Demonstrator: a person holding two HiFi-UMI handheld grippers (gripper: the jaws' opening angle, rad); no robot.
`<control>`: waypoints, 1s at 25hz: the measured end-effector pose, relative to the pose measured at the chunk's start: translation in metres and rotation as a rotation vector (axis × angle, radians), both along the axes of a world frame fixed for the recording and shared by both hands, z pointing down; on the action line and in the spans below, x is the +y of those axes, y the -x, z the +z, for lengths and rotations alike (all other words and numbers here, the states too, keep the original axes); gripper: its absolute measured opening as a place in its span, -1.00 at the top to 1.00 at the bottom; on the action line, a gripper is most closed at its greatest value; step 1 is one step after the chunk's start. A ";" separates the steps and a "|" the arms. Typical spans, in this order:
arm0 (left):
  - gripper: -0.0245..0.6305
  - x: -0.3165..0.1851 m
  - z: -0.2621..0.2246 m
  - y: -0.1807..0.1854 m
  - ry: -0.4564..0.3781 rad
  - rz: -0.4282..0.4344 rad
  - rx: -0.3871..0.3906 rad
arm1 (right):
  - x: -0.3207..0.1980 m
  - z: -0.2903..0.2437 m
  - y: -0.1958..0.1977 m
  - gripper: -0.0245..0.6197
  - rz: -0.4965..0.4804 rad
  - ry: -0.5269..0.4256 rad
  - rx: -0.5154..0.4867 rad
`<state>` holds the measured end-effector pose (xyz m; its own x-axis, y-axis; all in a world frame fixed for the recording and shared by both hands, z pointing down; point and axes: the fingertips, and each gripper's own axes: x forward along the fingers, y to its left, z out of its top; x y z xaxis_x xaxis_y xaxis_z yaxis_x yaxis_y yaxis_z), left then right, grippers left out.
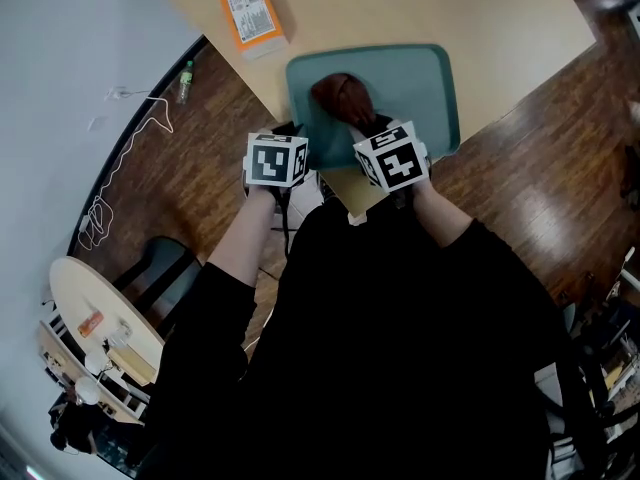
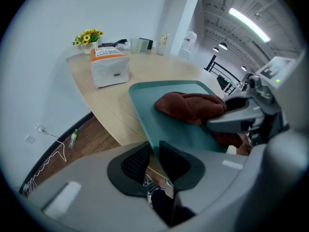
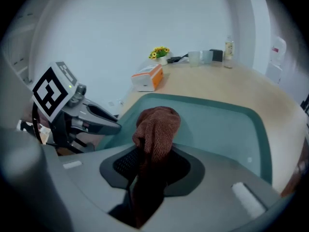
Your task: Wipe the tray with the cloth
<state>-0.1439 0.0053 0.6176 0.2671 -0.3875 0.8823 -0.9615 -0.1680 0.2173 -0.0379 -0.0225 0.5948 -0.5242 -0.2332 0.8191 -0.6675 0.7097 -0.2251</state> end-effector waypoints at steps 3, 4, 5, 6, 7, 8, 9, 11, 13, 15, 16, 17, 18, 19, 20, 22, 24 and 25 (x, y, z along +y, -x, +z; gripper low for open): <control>0.78 0.004 0.002 0.005 -0.004 -0.006 0.023 | 0.041 0.000 0.049 0.55 -0.093 0.034 -0.061; 0.78 0.004 0.002 0.004 -0.005 -0.008 0.033 | 0.051 0.000 0.057 0.55 -0.123 0.037 -0.068; 0.79 0.003 0.001 0.003 -0.006 -0.012 0.041 | 0.059 0.000 0.062 0.55 -0.145 0.036 -0.069; 0.79 0.002 0.000 0.003 -0.006 -0.016 0.045 | 0.064 0.000 0.064 0.55 -0.164 0.033 -0.065; 0.80 0.001 -0.001 0.002 -0.007 -0.018 0.047 | 0.067 0.000 0.067 0.55 -0.183 0.026 -0.058; 0.80 0.000 -0.001 0.002 -0.007 -0.020 0.048 | 0.070 0.001 0.069 0.55 -0.207 0.015 -0.048; 0.80 -0.001 -0.001 0.003 -0.007 -0.020 0.050 | 0.072 0.001 0.072 0.55 -0.237 0.003 -0.034; 0.80 -0.002 0.000 0.004 -0.005 -0.016 0.056 | 0.078 0.004 0.077 0.55 -0.306 -0.024 0.000; 0.80 -0.002 0.004 0.005 -0.008 -0.009 0.064 | 0.082 0.008 0.078 0.55 -0.355 -0.048 0.028; 0.80 -0.002 0.013 0.006 -0.025 -0.002 0.074 | 0.080 0.011 0.068 0.55 -0.355 -0.062 0.045; 0.80 -0.001 0.014 0.006 -0.031 -0.004 0.073 | 0.077 0.012 0.059 0.55 -0.338 -0.067 0.052; 0.80 -0.001 0.012 0.006 -0.031 -0.007 0.065 | 0.073 0.012 0.046 0.55 -0.312 -0.072 0.061; 0.80 -0.001 0.008 0.006 -0.031 -0.010 0.057 | 0.069 0.011 0.032 0.55 -0.280 -0.078 0.069; 0.80 -0.001 0.004 0.005 -0.033 -0.011 0.052 | 0.064 0.009 0.015 0.55 -0.243 -0.084 0.077; 0.80 -0.001 0.002 0.005 -0.034 -0.009 0.050 | 0.058 0.007 -0.002 0.55 -0.204 -0.093 0.087; 0.80 -0.001 0.001 0.004 -0.033 -0.005 0.056 | 0.048 0.006 -0.037 0.55 -0.132 -0.112 0.118; 0.80 -0.001 0.003 0.003 -0.030 -0.001 0.069 | 0.038 0.009 -0.072 0.55 -0.061 -0.123 0.153; 0.80 0.000 0.003 0.003 -0.029 0.000 0.076 | 0.033 0.011 -0.090 0.55 -0.020 -0.121 0.169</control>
